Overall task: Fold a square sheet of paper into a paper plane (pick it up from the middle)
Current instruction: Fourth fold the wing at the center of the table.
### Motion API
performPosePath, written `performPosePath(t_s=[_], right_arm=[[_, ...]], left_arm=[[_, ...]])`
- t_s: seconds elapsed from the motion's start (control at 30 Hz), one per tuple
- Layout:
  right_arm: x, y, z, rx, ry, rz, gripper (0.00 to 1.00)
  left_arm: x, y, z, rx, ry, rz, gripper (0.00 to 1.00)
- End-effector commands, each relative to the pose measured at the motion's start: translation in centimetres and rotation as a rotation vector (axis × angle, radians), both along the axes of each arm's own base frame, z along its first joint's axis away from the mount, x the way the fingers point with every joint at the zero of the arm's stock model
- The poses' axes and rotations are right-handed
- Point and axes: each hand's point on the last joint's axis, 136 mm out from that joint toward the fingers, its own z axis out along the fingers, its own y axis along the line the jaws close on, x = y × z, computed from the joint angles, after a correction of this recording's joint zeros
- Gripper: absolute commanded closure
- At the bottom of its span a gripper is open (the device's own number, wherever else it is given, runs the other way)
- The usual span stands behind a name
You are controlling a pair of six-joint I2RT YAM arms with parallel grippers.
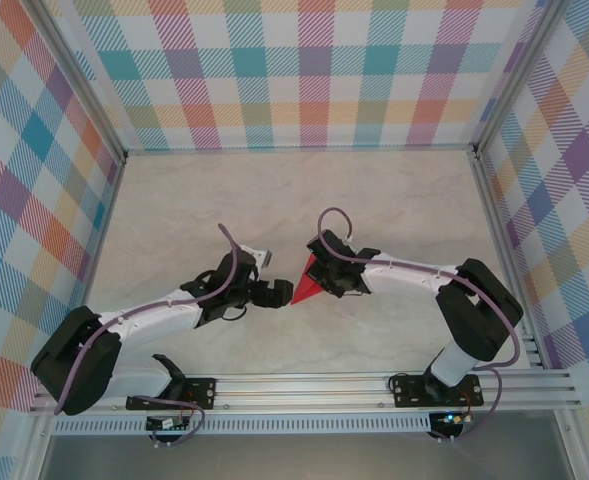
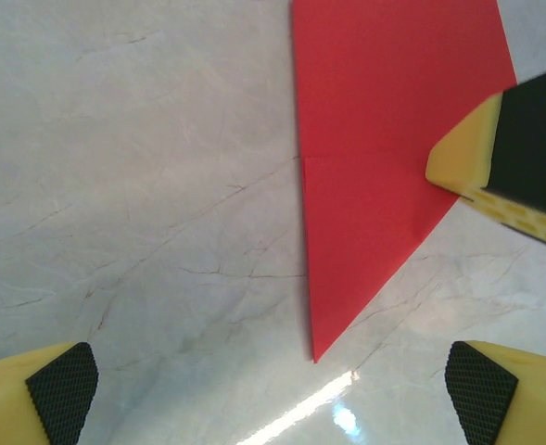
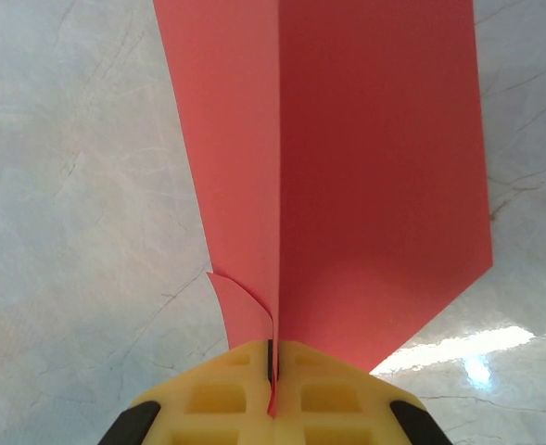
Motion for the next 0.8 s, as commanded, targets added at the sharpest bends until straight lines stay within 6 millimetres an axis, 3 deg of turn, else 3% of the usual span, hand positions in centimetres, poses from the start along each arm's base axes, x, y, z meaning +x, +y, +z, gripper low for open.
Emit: performPosePath(t_s=[0.0,0.17,0.3,0.53,0.77], right_arm=[[0.1,0.2,0.0,0.044,0.009,0.002,1.0],[0.4,0.5,-0.1,0.067,0.024,0.013,1.0],[0.2,0.9,-0.8,0.109,0.051,0.004,1.0],[0.2,1.0,-1.1,0.141,0.079,-0.014,1.0],[0.2,0.8,-1.0,0.164,0.101,-0.022,1.0]], left_arm=[[0.4,-0.6,0.2,0.028,-0.145,-0.058,0.07],[0.3,-0.3,-0.7,0.134,-0.214,-0.071,0.09],[-0.7,-2.3,-0.5,0.126,-0.295,-0.187,0.11],[-0.2,-4.9,-1.5,0.159,-0.348,-0.293,0.31],[0.8,-6.3,-1.9,0.156,-0.432,-0.319,0.43]])
